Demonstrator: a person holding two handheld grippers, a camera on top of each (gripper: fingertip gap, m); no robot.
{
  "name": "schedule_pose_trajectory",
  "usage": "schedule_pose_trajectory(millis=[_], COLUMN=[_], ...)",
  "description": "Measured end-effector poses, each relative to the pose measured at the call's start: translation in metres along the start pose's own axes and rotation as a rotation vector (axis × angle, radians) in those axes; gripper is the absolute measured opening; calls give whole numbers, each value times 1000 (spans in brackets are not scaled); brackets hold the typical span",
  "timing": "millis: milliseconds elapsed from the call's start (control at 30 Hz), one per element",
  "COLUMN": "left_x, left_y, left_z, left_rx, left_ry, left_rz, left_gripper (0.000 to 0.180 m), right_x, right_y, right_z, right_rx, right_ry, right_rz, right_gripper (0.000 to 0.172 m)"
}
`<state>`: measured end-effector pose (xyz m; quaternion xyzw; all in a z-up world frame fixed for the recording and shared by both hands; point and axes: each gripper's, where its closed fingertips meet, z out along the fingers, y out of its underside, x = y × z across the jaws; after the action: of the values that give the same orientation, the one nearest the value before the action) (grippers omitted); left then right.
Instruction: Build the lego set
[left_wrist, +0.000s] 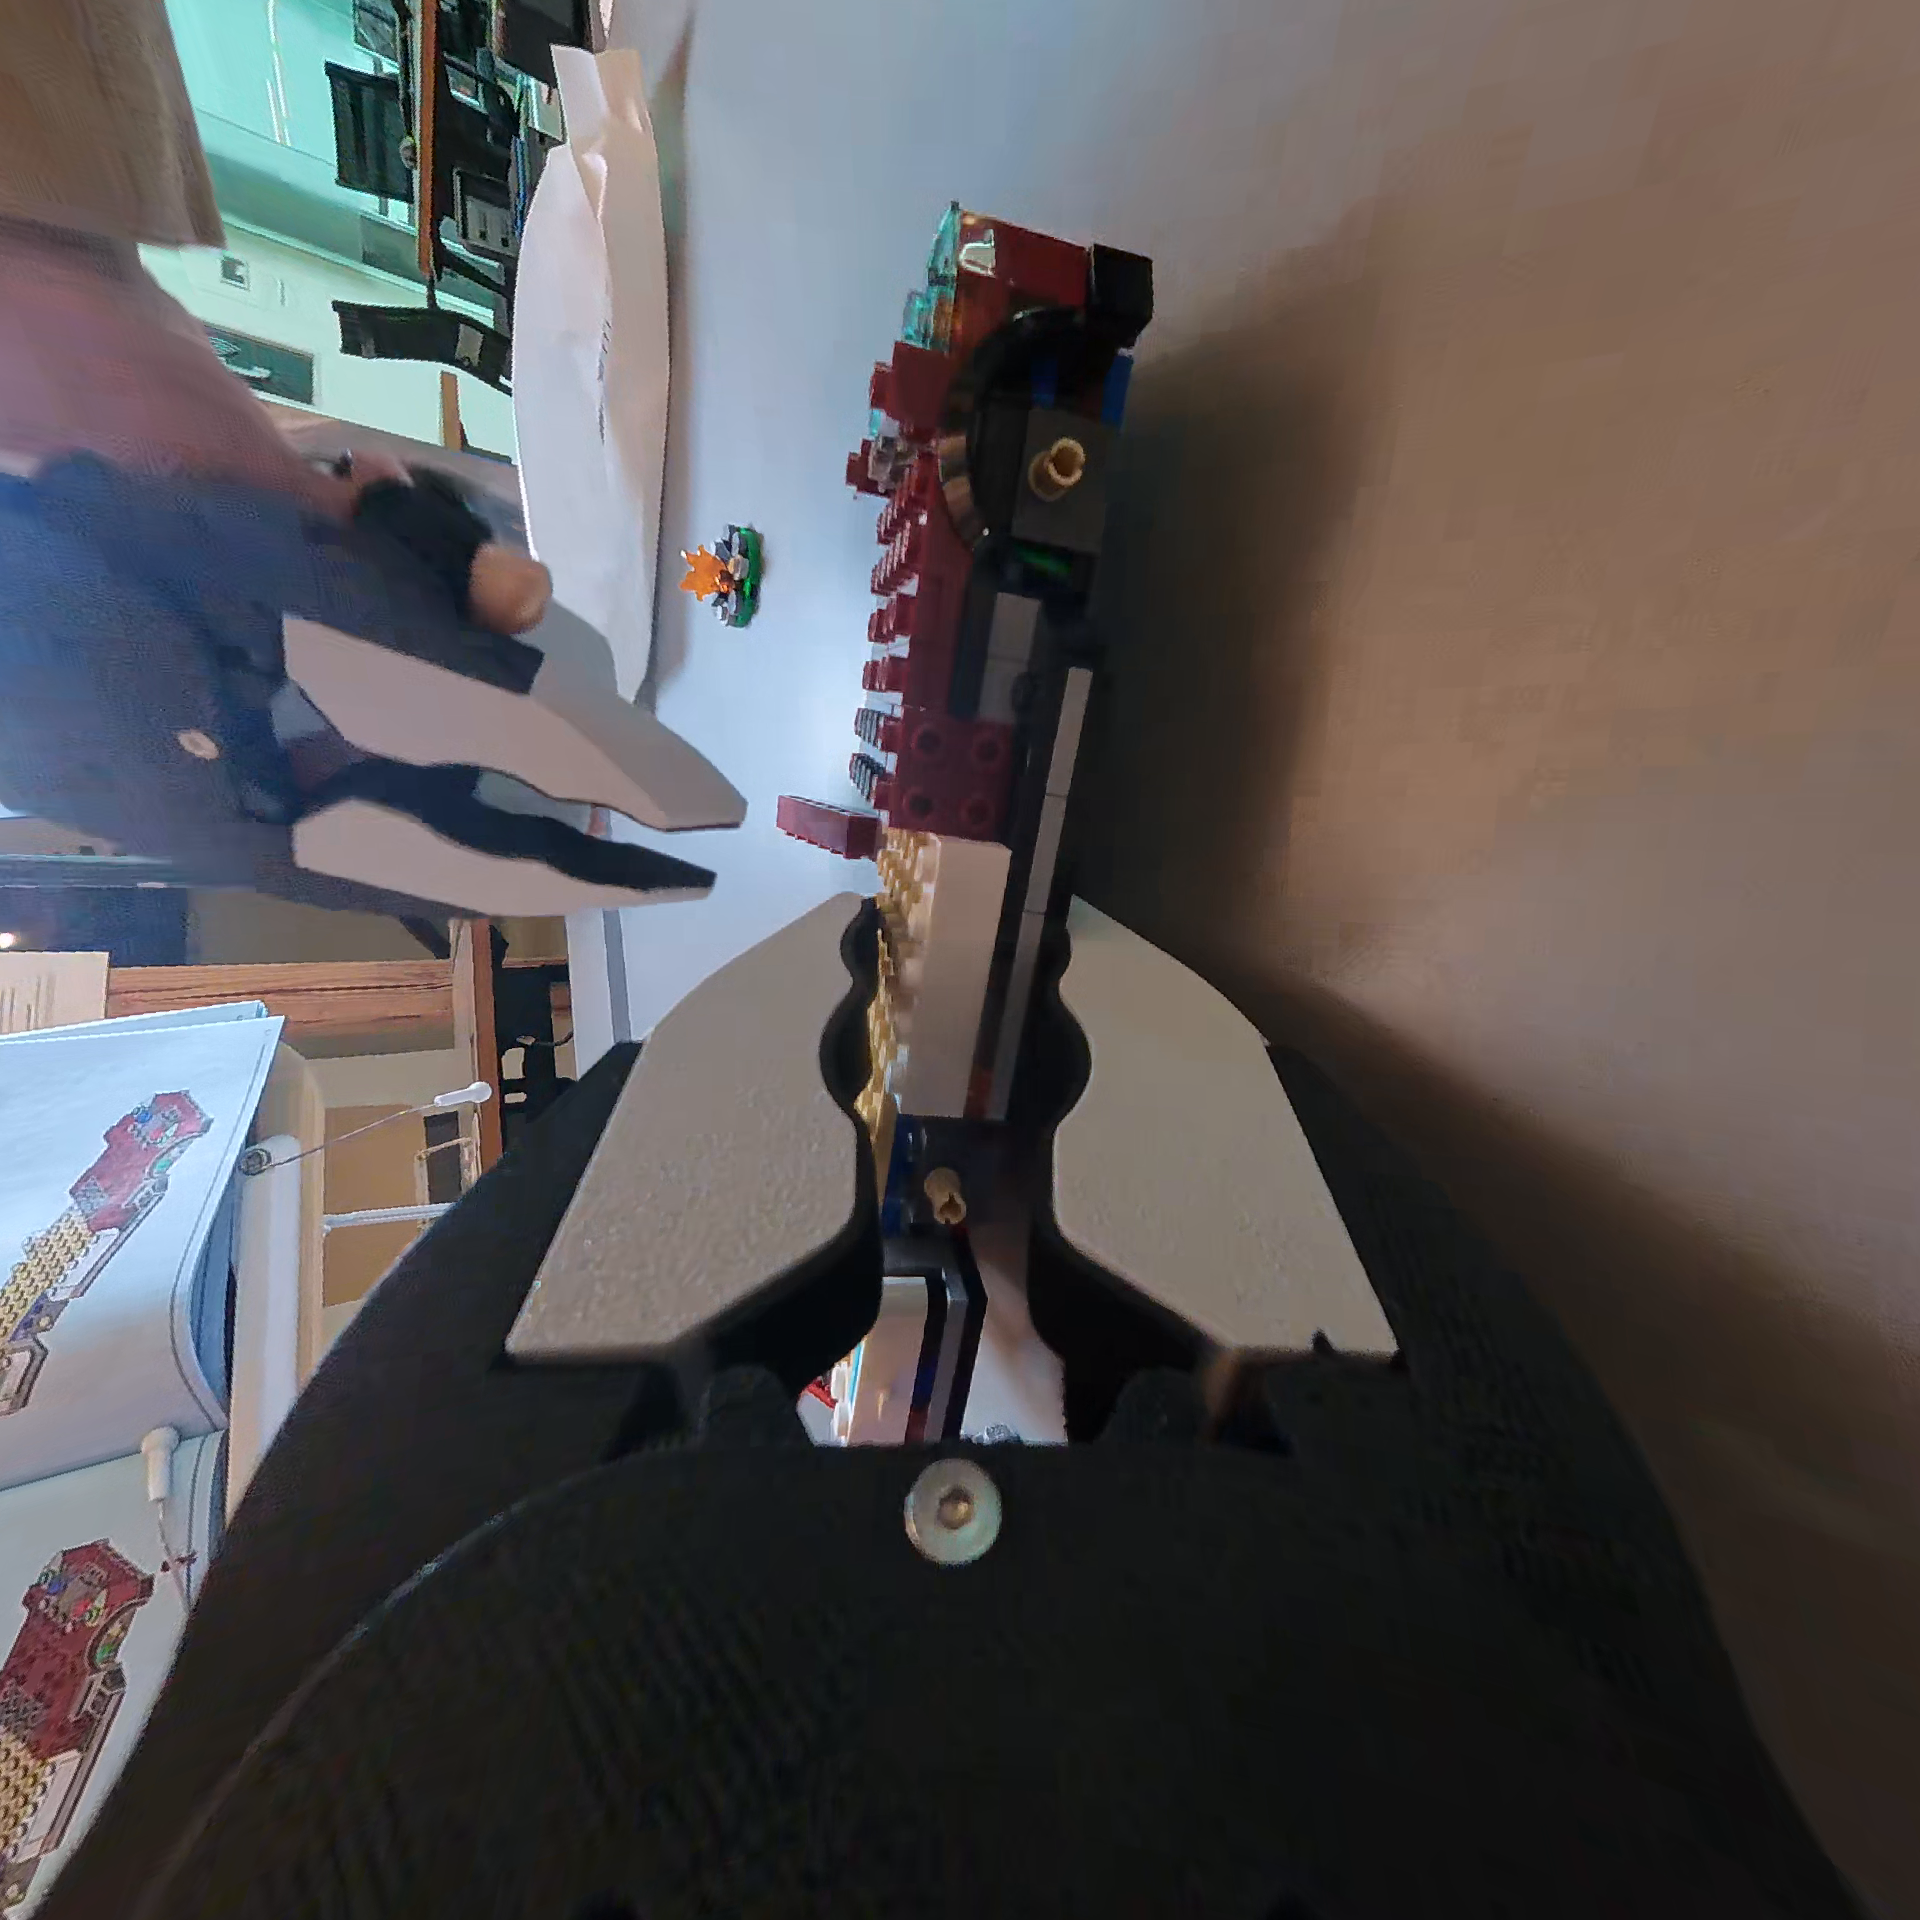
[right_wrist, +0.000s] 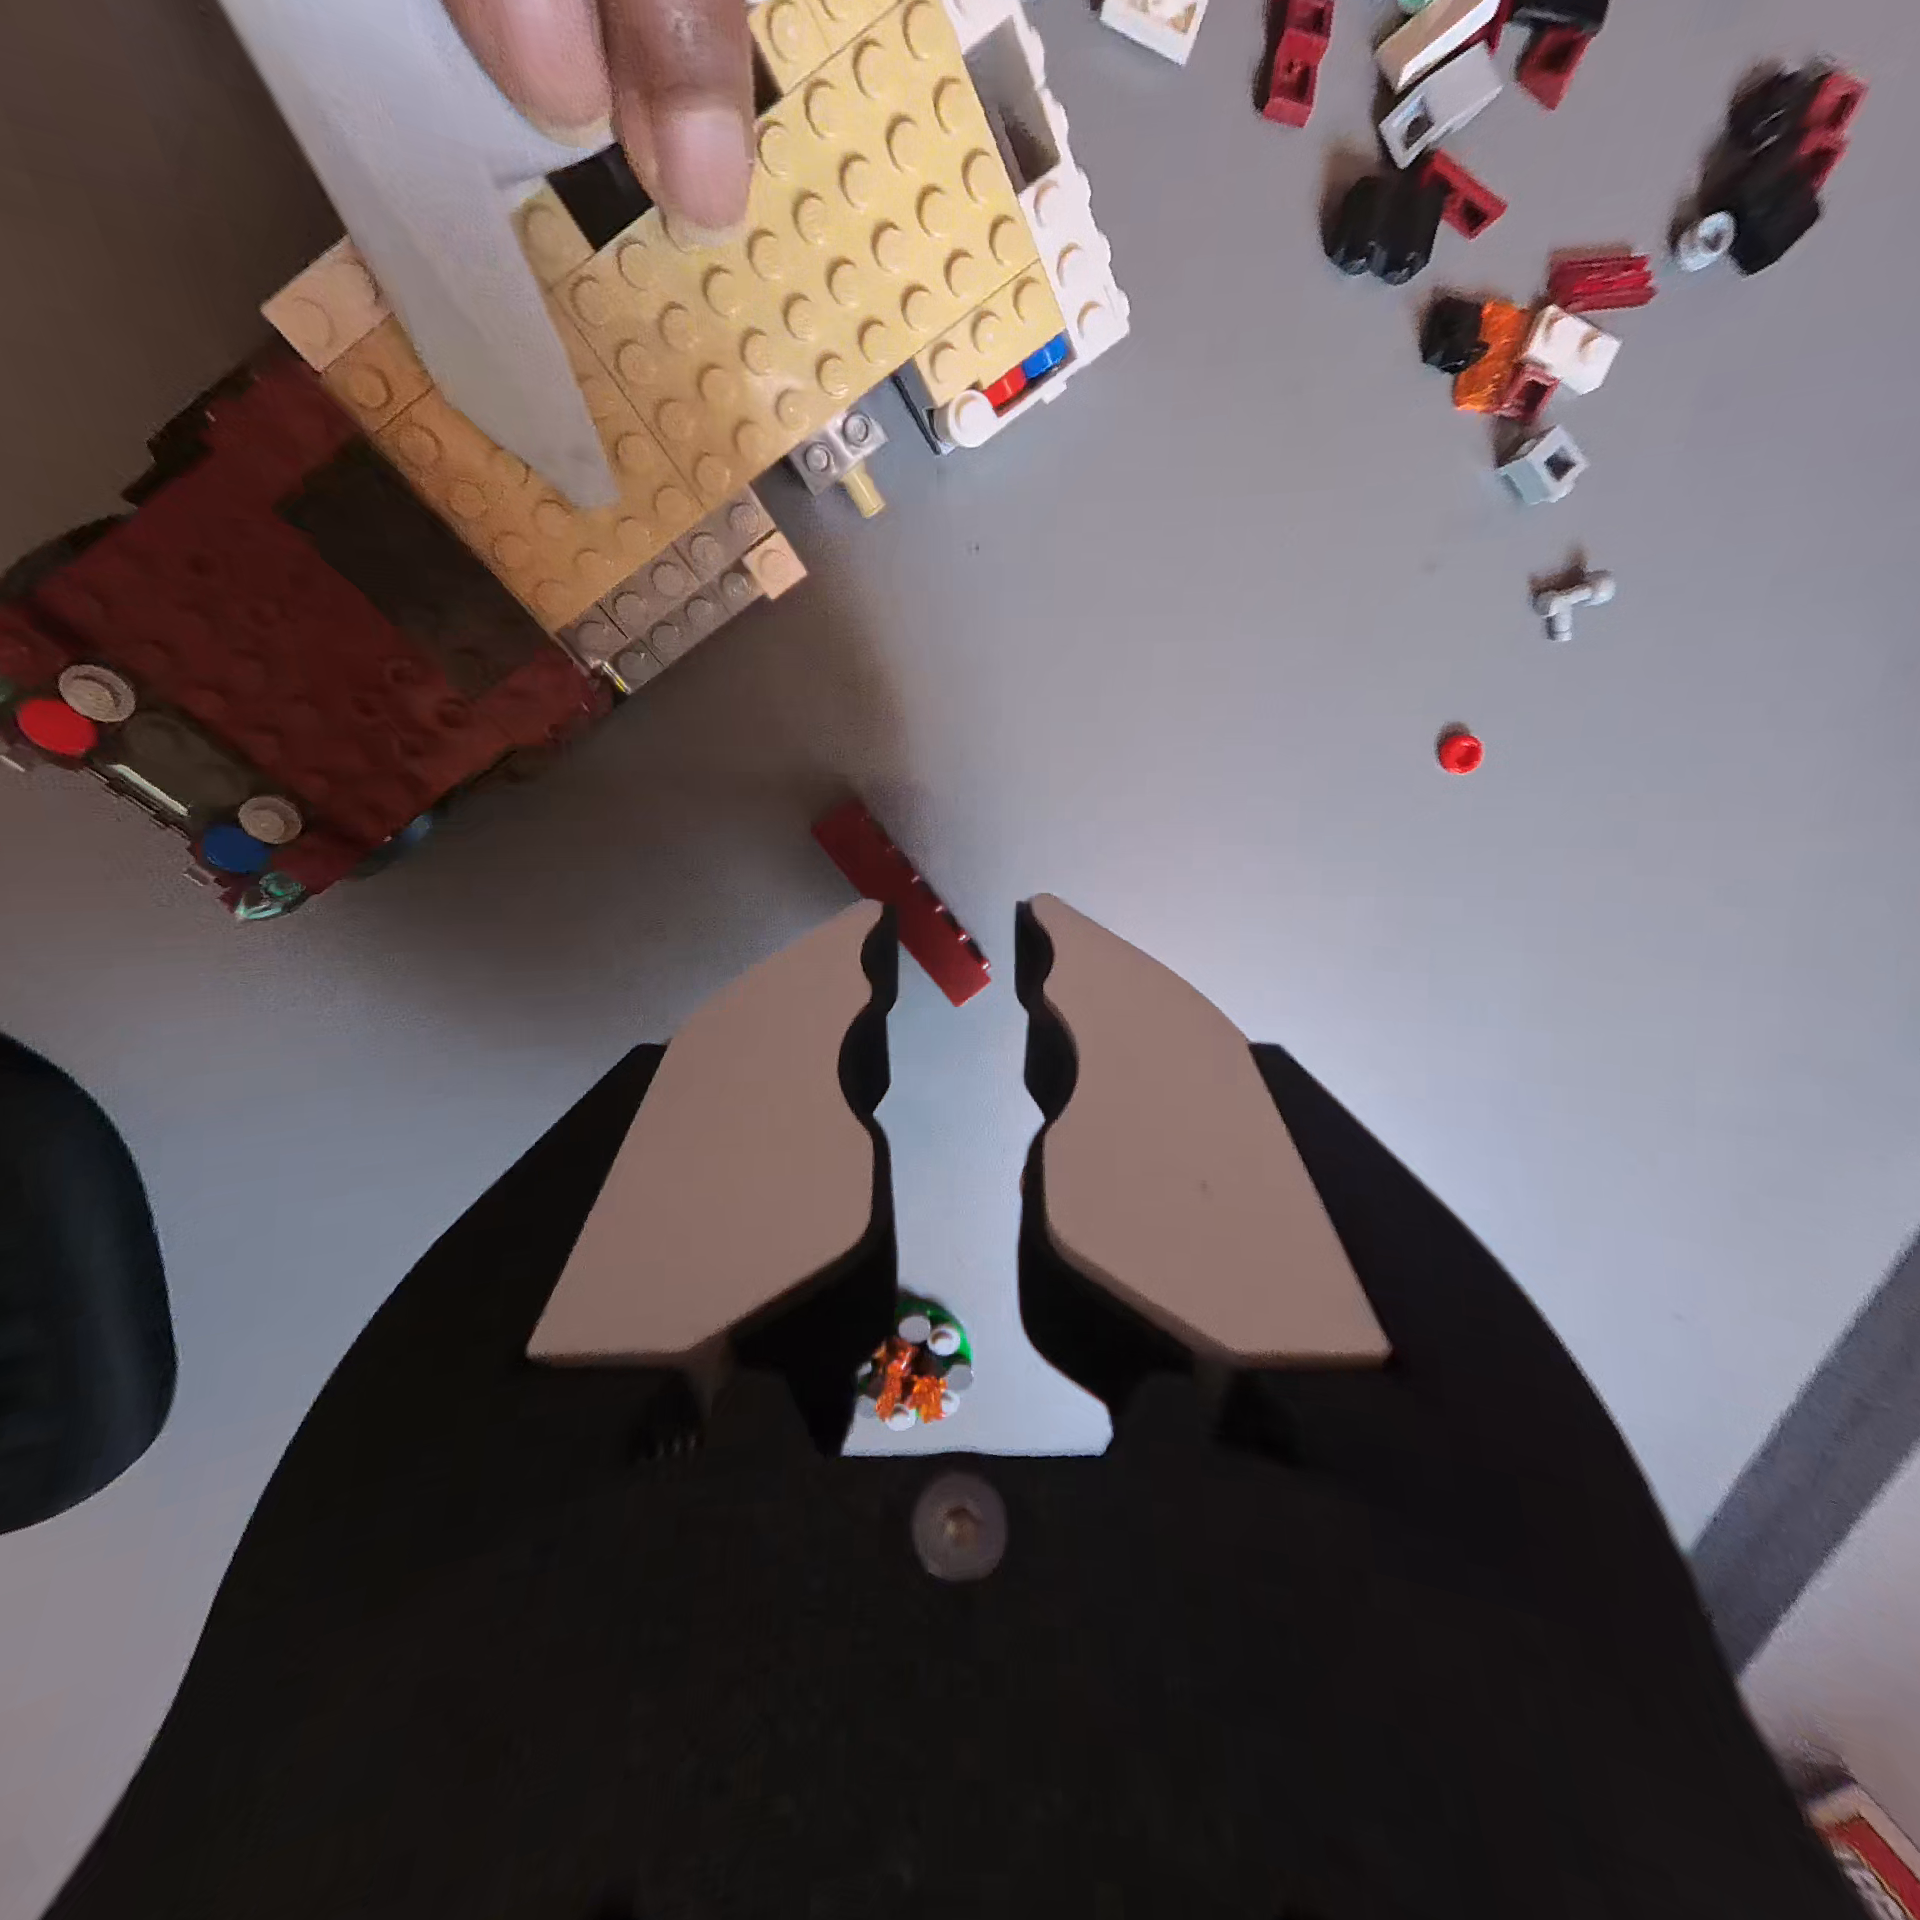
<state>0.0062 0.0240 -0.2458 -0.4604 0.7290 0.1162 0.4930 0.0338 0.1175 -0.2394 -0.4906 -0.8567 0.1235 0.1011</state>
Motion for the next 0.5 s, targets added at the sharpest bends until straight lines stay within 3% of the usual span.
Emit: schedule_pose_trajectory(millis=[200,500], left_x=[1,1], left_y=[1,2], left_z=[-2,-2], left_rx=[13,25], left_ry=[3,6], left_rz=[-11,-22], left_gripper=[29,29], right_x=[0,-20], right_y=[8,14], right_z=[15,20], right_rx=[-58,-55], right_ry=[-147,-68], right_rz=[21,-21], right_gripper=[17,18])
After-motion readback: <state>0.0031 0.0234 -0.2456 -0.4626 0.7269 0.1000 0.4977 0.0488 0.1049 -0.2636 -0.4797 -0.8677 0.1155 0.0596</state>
